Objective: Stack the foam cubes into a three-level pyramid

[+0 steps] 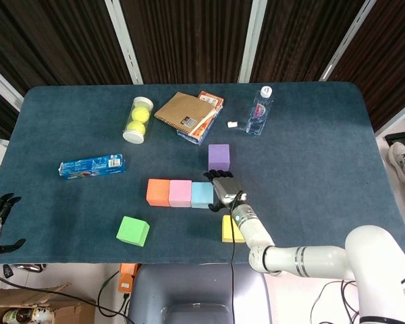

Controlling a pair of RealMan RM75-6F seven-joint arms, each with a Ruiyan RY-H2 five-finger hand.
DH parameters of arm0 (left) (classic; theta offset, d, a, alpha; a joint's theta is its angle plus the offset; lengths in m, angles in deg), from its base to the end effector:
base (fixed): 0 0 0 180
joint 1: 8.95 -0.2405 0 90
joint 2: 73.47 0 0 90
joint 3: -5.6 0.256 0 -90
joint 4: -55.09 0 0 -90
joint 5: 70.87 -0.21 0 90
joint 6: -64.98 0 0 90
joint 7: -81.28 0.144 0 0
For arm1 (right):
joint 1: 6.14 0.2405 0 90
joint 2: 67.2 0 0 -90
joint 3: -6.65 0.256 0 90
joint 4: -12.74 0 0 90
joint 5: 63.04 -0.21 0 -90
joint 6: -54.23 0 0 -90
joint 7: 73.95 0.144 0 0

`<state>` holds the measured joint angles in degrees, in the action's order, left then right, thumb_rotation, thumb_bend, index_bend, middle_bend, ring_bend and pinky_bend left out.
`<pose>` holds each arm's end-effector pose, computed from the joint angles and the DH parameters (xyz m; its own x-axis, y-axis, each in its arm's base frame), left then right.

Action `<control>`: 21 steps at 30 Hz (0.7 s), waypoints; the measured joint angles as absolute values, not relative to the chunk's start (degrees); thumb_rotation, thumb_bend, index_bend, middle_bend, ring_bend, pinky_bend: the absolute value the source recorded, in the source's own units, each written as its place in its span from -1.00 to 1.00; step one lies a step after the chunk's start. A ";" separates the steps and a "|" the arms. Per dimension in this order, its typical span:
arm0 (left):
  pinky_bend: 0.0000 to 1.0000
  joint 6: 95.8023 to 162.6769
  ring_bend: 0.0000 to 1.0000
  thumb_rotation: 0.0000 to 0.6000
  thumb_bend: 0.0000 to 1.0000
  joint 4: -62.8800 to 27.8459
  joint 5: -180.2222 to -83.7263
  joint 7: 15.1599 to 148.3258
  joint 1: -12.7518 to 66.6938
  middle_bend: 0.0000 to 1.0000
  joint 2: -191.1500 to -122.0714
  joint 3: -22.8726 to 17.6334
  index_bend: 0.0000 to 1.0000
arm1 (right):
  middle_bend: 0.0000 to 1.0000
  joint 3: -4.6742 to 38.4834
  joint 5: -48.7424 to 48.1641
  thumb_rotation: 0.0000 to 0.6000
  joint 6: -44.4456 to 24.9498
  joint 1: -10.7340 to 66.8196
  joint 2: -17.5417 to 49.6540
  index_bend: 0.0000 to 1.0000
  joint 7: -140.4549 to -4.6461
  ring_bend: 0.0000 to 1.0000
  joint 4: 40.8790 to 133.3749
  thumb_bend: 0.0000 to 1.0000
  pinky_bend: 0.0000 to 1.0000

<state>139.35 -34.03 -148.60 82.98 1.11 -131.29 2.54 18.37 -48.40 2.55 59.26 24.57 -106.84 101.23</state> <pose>-0.3414 0.2115 0.1908 0.5386 0.1255 0.8332 0.8339 0.0619 -0.5484 -0.0715 -0.3678 -0.0552 0.3061 -0.5506 0.7766 -0.9516 -0.1528 0.2667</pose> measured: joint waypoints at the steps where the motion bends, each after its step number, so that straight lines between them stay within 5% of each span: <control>1: -0.90 139.39 -0.94 1.00 -0.98 -34.01 -148.61 82.90 1.09 -0.78 -131.26 2.54 -0.63 | -0.90 18.40 -48.58 1.00 2.57 59.36 24.74 -0.69 -106.96 -1.00 101.11 -0.52 -0.89; 12: -0.90 139.37 -0.95 1.00 -0.98 -33.65 -149.03 82.13 1.02 -0.78 -131.12 2.62 -0.63 | -0.90 19.37 -49.16 1.00 0.31 59.14 27.11 -0.21 -106.72 -1.00 99.10 -0.53 -0.89; 21: -0.90 139.23 -0.95 1.00 -0.98 -33.72 -148.87 82.22 1.05 -0.78 -131.06 2.57 -0.63 | -0.90 20.45 -49.09 1.00 0.97 58.78 27.77 -0.21 -106.55 -1.00 98.17 -0.53 -0.88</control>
<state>139.23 -33.72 -148.87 82.22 1.05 -131.06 2.57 20.45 -49.09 0.97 58.78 27.77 -106.55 98.17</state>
